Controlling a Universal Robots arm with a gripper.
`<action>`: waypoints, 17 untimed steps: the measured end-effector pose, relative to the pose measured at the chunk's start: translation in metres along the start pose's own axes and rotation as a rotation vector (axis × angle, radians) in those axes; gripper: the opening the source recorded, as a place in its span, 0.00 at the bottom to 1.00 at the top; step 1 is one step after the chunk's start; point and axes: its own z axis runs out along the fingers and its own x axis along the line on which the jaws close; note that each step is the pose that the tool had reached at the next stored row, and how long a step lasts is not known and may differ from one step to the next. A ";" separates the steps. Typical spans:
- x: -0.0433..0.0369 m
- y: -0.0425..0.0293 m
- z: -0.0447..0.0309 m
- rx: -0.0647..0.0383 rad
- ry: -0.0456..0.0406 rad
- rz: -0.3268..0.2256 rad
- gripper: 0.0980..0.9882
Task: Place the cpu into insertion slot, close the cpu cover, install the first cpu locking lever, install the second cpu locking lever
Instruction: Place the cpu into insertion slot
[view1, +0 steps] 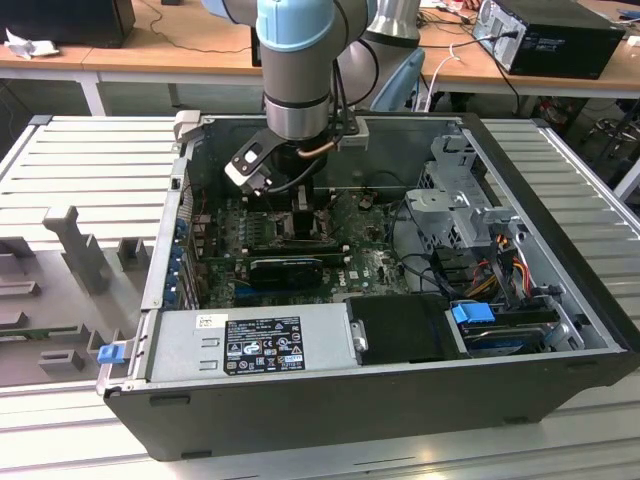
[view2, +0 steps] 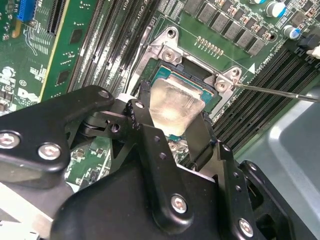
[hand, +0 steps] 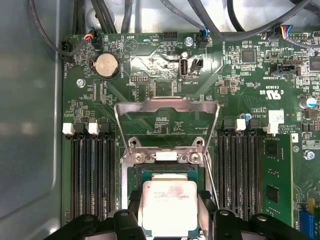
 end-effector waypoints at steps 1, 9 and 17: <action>0.0001 0.0001 0.0002 0.000 0.0000 0.000 0.48; 0.0014 0.0006 0.0032 0.001 0.0000 0.000 0.48; 0.0017 0.0006 0.0046 0.002 0.0000 0.000 0.48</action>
